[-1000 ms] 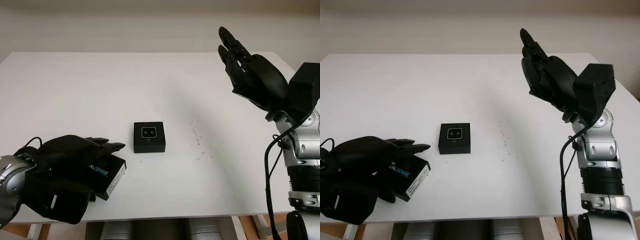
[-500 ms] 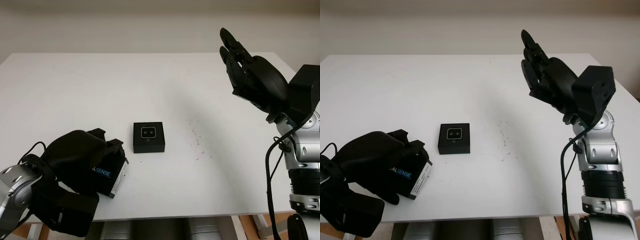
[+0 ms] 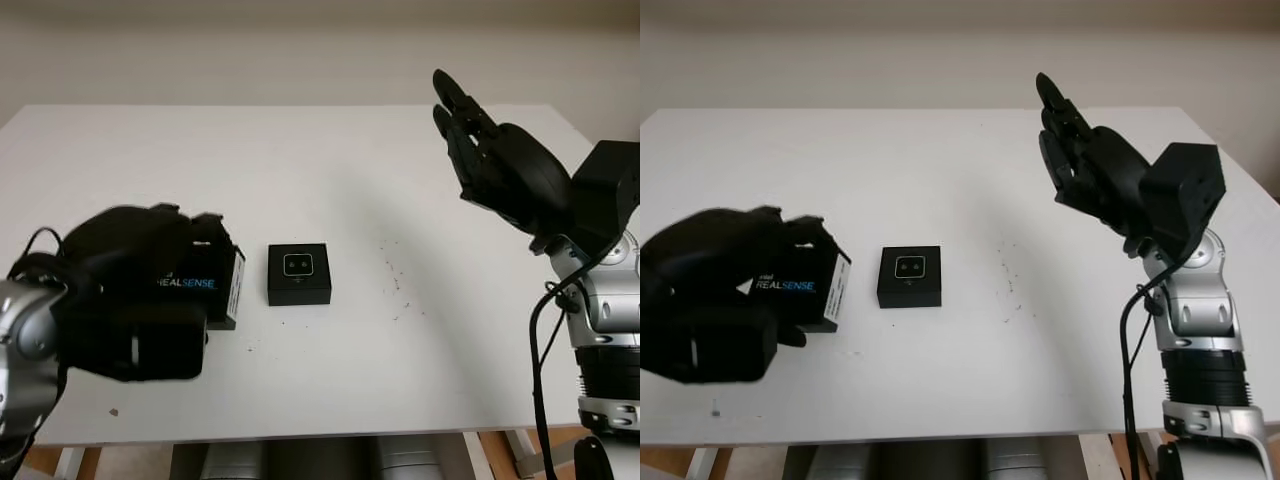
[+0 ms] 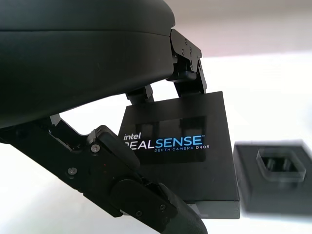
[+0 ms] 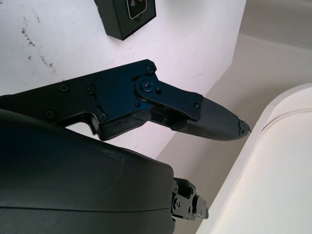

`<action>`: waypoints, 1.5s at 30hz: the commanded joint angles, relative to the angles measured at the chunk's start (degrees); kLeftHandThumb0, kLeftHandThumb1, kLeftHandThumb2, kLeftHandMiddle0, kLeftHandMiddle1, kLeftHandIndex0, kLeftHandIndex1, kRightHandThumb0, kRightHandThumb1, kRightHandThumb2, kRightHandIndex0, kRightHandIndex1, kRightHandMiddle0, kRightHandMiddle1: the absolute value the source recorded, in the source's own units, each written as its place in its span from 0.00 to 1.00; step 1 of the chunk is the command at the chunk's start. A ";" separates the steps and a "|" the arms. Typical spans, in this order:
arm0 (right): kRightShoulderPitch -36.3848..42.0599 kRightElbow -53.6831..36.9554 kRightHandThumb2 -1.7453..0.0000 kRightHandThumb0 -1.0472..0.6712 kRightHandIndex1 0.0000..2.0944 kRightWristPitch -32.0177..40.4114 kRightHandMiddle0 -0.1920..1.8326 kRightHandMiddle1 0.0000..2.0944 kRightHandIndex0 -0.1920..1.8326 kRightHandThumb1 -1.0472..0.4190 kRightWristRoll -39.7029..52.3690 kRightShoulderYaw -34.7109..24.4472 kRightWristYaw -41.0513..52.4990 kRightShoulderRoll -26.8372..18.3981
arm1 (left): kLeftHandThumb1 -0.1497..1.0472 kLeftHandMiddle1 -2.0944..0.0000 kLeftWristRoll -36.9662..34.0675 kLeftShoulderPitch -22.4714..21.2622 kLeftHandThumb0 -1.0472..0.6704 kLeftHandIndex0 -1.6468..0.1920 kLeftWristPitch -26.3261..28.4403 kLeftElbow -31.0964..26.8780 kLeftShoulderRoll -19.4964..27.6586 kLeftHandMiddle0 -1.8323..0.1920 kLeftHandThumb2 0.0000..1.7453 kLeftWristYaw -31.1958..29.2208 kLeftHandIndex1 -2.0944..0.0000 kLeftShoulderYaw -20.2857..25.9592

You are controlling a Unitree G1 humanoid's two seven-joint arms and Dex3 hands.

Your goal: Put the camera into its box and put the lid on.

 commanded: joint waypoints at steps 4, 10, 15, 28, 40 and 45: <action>-0.20 -1.29 0.55 0.20 0.00 -0.47 0.00 0.00 0.00 0.00 -0.11 0.73 -0.54 0.39 | 1.00 0.00 1.72 -9.42 0.41 0.66 6.32 4.16 -2.16 0.49 0.14 -2.71 0.00 -5.80; -0.16 -1.95 0.55 0.19 0.00 0.51 0.00 0.00 0.00 0.00 -0.07 0.99 -0.78 0.46 | 1.00 0.00 1.78 -16.03 0.42 0.58 10.95 9.97 -4.60 0.46 0.15 -3.78 0.00 -10.61; -0.38 -2.31 0.55 0.19 0.00 1.10 0.00 0.00 0.00 0.00 -0.10 1.15 -1.25 0.60 | 1.00 0.00 1.07 -20.44 0.43 0.56 13.57 15.30 -6.52 0.48 0.16 -4.66 0.00 -14.41; -0.21 -2.56 0.55 0.21 0.00 0.79 0.00 0.00 0.00 0.00 -0.53 1.58 -3.10 1.97 | 1.00 0.00 -0.29 -26.56 0.41 0.57 8.13 27.40 -10.59 0.45 0.15 -2.56 0.00 -21.34; 0.64 -3.11 0.57 0.19 0.00 0.58 0.00 0.00 0.00 0.00 0.12 1.19 -6.17 4.91 | 1.00 0.03 -0.09 -26.04 0.40 0.66 -4.84 35.51 -11.56 0.58 0.15 4.74 0.01 -23.73; 1.60 -4.33 0.55 0.18 0.00 1.87 0.00 0.00 0.00 0.00 0.29 1.85 -8.12 6.91 | 1.00 0.03 0.25 -25.70 0.41 0.72 -5.30 35.99 -11.64 0.64 0.15 4.95 0.04 -23.90</action>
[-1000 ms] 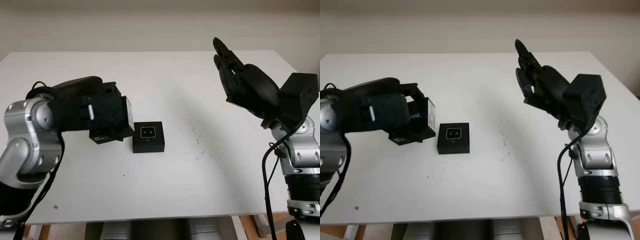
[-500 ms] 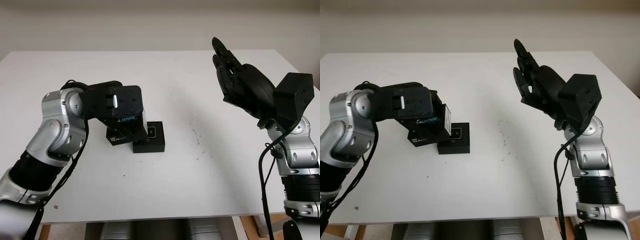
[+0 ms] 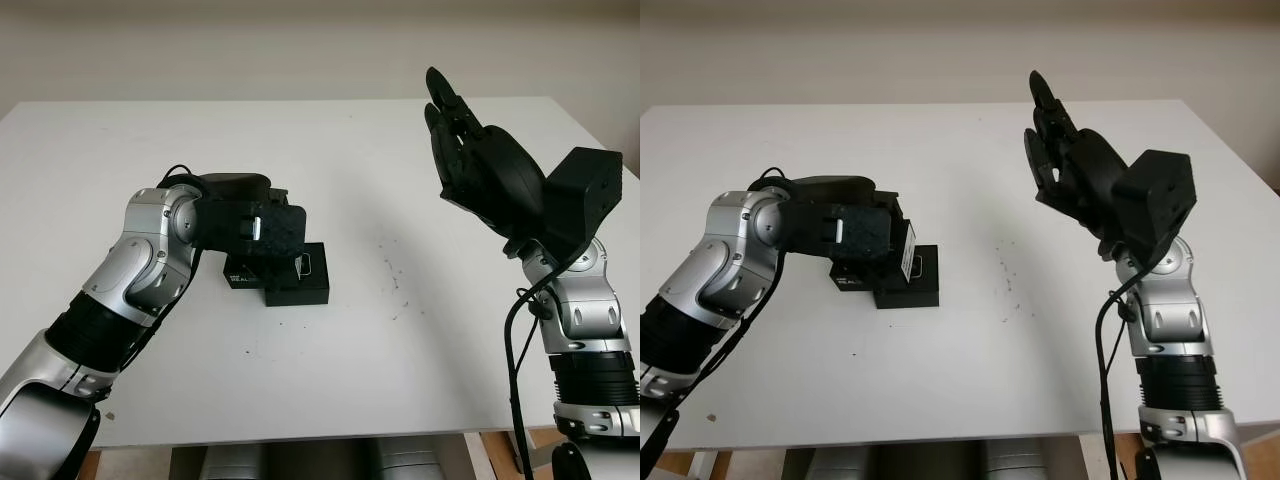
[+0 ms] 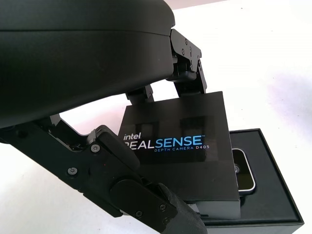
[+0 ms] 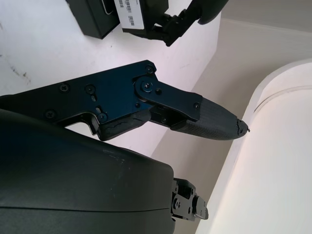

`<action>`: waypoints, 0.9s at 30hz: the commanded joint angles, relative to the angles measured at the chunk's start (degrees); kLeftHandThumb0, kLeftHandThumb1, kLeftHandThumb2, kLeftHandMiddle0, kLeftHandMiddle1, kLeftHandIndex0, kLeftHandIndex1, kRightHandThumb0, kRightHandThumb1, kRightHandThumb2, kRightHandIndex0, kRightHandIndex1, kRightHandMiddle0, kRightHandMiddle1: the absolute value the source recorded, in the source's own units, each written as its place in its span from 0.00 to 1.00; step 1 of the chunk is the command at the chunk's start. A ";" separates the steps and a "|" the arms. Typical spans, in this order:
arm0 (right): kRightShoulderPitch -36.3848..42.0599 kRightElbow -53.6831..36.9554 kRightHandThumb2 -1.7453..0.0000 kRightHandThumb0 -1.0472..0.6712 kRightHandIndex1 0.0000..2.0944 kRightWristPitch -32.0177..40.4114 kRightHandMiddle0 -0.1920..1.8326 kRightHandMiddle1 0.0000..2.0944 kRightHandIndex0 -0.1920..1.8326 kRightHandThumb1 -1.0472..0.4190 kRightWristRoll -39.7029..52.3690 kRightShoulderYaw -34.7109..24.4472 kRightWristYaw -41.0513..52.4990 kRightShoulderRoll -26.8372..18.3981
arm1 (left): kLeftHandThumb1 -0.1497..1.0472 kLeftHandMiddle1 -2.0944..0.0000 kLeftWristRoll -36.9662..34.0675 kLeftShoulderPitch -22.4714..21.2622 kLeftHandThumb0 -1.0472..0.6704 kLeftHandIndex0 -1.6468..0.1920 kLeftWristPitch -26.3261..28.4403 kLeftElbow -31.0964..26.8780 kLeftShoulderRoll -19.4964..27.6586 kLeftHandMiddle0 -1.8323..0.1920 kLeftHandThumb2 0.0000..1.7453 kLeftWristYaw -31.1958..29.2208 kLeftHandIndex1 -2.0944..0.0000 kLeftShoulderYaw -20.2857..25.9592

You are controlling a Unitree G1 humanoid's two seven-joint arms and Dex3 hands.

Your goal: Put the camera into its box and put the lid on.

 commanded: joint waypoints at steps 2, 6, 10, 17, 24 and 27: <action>0.84 -1.14 0.55 0.19 0.00 0.49 0.00 0.00 0.00 0.00 1.04 0.11 -0.19 1.40 | 1.00 0.03 0.22 -0.26 0.41 0.73 -0.27 0.59 -0.27 0.65 0.15 0.71 0.04 0.32; 1.43 -1.27 0.56 0.19 0.00 1.25 0.00 0.00 0.00 0.00 1.36 0.18 -0.61 2.43 | 1.00 0.04 0.03 0.01 0.40 0.75 -0.08 0.55 -0.70 0.66 0.16 1.42 0.04 0.52; 1.97 -1.75 0.58 0.18 0.00 2.15 0.00 0.00 0.00 0.00 1.25 0.17 -0.56 2.48 | 1.00 0.02 -0.32 -0.26 0.40 0.75 -0.62 1.25 -1.27 0.67 0.16 1.82 0.01 0.34; 2.45 -2.28 0.58 0.19 0.00 3.24 0.00 0.00 0.00 0.00 1.62 -0.04 -0.06 2.30 | 1.00 0.00 -2.54 -2.66 0.41 0.78 4.26 3.25 -4.51 0.59 0.16 -1.24 0.10 0.45; 2.67 -2.84 0.57 0.22 0.00 4.02 0.00 0.00 0.00 0.00 1.60 0.17 -0.81 2.99 | 1.00 0.04 -4.54 -4.24 0.41 0.78 8.51 4.14 -6.66 0.70 0.18 -3.01 0.02 0.63; 2.82 -2.73 0.57 0.23 0.00 3.58 0.00 0.00 0.00 0.00 2.20 -0.18 -1.01 3.60 | 1.00 0.00 -5.88 -5.48 0.41 0.67 12.22 5.25 -7.71 0.50 0.18 -4.60 0.00 0.38</action>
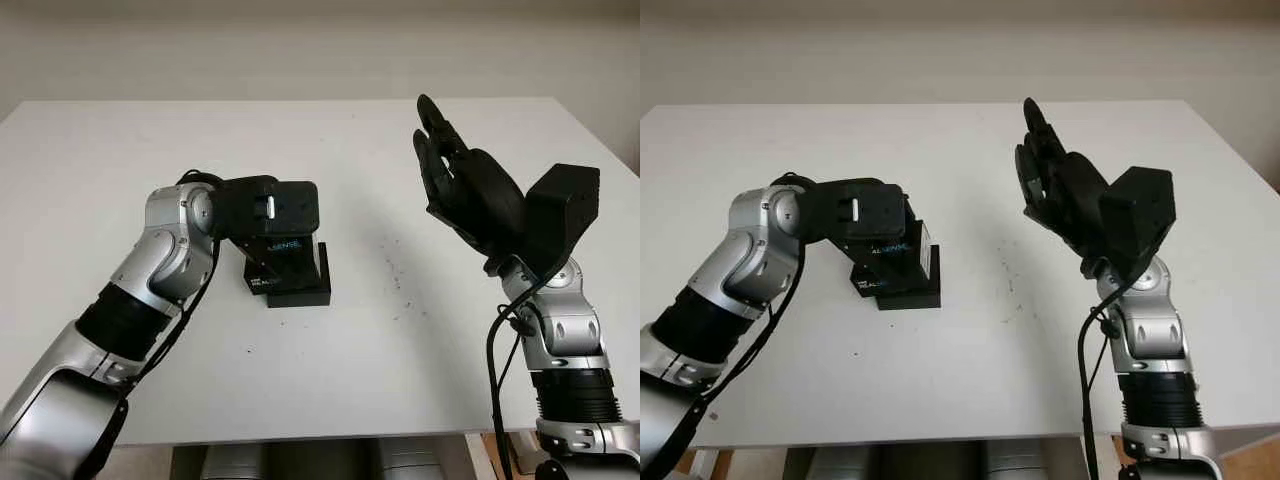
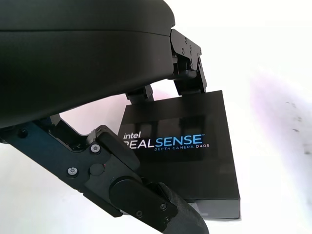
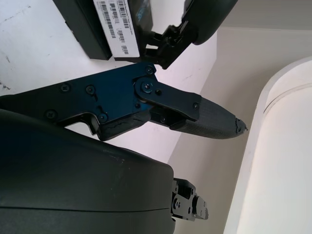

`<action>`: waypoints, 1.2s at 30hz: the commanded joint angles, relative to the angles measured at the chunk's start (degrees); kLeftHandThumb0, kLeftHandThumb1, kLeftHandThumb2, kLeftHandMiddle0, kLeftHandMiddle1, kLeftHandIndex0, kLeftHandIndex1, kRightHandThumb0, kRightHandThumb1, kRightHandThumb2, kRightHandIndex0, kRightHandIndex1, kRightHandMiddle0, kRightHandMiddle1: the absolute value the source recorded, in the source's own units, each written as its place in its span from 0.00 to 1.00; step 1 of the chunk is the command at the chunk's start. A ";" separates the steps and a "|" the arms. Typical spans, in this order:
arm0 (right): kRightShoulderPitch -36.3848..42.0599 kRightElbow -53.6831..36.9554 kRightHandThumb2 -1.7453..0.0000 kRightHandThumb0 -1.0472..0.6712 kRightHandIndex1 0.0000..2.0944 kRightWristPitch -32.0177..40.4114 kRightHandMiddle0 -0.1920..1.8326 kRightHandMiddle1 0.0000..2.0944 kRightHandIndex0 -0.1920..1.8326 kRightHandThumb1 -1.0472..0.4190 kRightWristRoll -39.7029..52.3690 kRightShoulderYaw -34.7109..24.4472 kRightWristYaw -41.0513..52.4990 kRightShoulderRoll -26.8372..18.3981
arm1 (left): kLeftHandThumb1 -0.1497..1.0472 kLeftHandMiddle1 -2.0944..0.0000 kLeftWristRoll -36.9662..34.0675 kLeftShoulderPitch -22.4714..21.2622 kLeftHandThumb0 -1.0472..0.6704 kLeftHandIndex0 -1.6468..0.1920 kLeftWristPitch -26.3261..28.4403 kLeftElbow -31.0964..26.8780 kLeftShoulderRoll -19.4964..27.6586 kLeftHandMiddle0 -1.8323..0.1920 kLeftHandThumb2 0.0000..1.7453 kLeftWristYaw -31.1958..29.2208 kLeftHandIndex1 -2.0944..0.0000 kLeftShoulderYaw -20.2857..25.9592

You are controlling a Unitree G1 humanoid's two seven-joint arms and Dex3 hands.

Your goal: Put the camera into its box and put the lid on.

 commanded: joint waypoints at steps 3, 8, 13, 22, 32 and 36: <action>0.38 -1.01 0.60 0.21 0.00 -1.68 0.00 0.00 0.00 0.00 0.51 -0.32 -0.54 0.92 | 1.00 0.00 -0.48 -3.11 0.41 0.64 5.10 1.83 -1.87 0.45 0.18 -1.83 0.00 -1.20; 0.87 -1.49 0.62 0.19 0.00 -2.02 0.00 0.00 0.00 0.00 -1.18 0.56 -1.26 0.56 | 1.00 0.00 0.07 -3.89 0.42 0.76 8.77 2.70 -3.05 0.47 0.16 -1.80 0.00 -3.76; 1.37 -1.35 0.62 0.16 0.00 -2.16 0.00 0.00 0.00 0.00 -2.25 0.81 -1.57 0.65 | 1.00 0.00 -0.17 -3.71 0.43 0.71 6.92 3.24 -2.85 0.49 0.16 -0.34 0.00 -4.77; 1.94 -1.94 0.61 0.14 0.00 -1.50 0.00 0.00 0.00 0.00 -3.67 1.66 -1.52 0.43 | 1.00 0.00 -0.66 -2.45 0.44 0.83 2.83 4.24 -2.00 0.59 0.15 1.98 0.00 -5.02; 2.36 -2.71 0.63 0.13 0.00 -0.72 0.00 0.00 0.00 0.00 -3.42 1.42 -2.28 1.13 | 1.00 0.00 0.49 -0.86 0.43 0.73 -4.69 4.26 -1.05 0.57 0.14 4.36 0.00 -6.26; 2.42 -2.64 0.61 0.13 0.00 -1.14 0.00 0.00 0.00 0.00 -4.12 1.95 -2.32 0.70 | 1.00 0.02 0.93 -0.37 0.44 0.75 -5.66 3.82 -0.84 0.62 0.14 4.15 0.00 -6.49</action>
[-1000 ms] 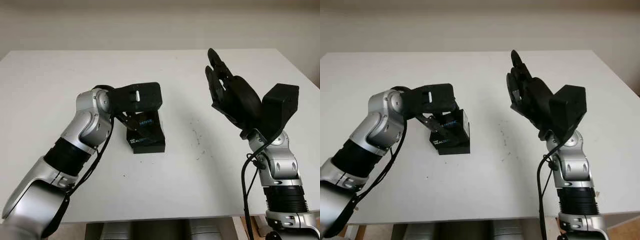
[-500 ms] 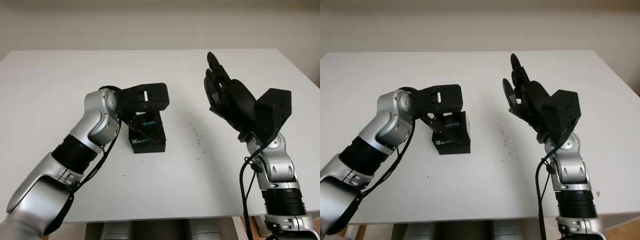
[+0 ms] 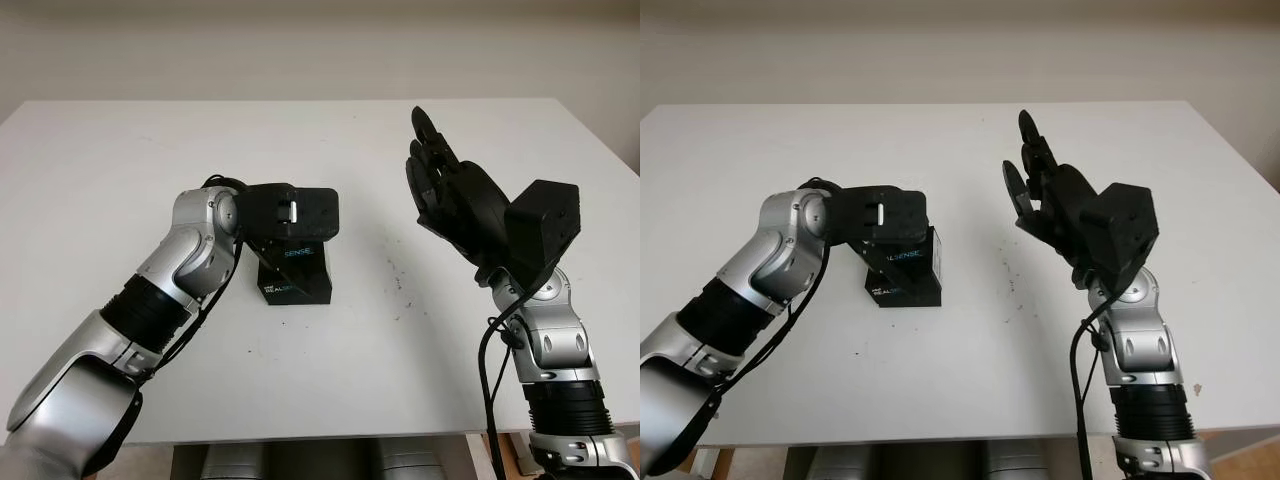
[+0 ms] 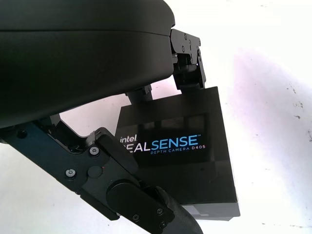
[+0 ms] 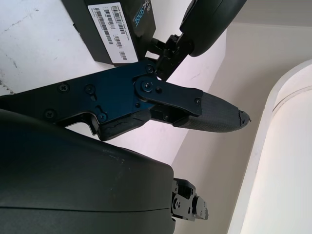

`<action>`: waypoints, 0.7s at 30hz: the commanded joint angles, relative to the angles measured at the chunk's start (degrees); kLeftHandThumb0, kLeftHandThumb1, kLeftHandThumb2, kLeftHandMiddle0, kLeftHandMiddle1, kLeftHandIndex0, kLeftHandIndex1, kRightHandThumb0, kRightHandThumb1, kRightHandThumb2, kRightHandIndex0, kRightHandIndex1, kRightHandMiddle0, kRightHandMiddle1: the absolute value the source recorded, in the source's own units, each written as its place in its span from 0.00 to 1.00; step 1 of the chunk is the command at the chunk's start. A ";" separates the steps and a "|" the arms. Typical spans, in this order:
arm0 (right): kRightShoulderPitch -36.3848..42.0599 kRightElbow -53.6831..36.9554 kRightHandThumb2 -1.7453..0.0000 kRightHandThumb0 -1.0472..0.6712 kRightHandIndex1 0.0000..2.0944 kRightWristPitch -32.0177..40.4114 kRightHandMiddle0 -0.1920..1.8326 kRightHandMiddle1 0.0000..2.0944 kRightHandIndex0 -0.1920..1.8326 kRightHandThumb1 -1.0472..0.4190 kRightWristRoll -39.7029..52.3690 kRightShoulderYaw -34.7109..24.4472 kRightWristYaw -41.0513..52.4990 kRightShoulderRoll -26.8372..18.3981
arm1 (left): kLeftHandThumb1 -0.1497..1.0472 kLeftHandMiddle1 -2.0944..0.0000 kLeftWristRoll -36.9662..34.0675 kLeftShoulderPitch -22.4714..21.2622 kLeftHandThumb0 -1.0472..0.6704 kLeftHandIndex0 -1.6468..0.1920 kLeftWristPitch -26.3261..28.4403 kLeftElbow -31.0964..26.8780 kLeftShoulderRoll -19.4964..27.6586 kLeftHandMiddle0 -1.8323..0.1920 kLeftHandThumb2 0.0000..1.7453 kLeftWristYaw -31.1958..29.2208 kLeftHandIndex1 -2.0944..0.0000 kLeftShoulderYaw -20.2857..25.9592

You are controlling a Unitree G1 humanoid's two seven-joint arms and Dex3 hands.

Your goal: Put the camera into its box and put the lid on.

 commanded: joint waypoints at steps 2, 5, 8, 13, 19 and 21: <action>0.06 -1.03 0.61 0.13 0.00 0.29 0.00 0.00 0.00 0.00 -0.08 0.12 -0.20 -0.16 | 1.00 0.03 0.90 1.49 0.43 0.75 -0.74 -0.88 0.02 0.65 0.14 -0.33 0.00 -1.24; 0.05 -1.21 0.61 0.13 0.00 0.91 0.00 0.00 0.00 0.00 0.12 0.13 -0.03 -0.17 | 1.00 0.08 1.40 1.74 0.43 0.71 -1.76 -1.11 0.16 0.72 0.14 -0.54 0.00 -1.53; 0.07 -1.04 0.61 0.13 0.00 0.68 0.00 0.00 0.00 0.00 -0.06 0.18 -0.25 -0.06 | 1.00 0.02 1.85 1.86 0.43 0.71 -1.72 -0.88 -0.22 0.65 0.14 -0.46 0.00 -1.52; 0.20 -1.12 0.61 0.12 0.00 0.65 0.00 0.00 0.00 0.00 -0.49 0.48 -0.68 0.07 | 1.00 0.00 3.35 2.13 0.43 0.75 -2.84 -0.86 -0.39 0.58 0.13 0.34 0.00 -2.20; 0.43 -1.42 0.60 0.13 0.00 0.99 0.00 0.00 0.00 0.00 -0.36 0.56 -1.01 0.56 | 1.00 0.00 5.45 1.47 0.38 0.86 -3.16 -0.59 -0.64 0.68 0.13 -0.54 0.02 -3.43; 0.46 -1.56 0.60 0.13 0.00 1.21 0.00 0.00 0.00 0.00 -0.33 0.65 -0.77 0.49 | 1.00 0.13 8.37 -0.37 0.27 0.94 -1.75 -0.67 -0.36 0.81 0.20 -5.13 0.42 -6.07</action>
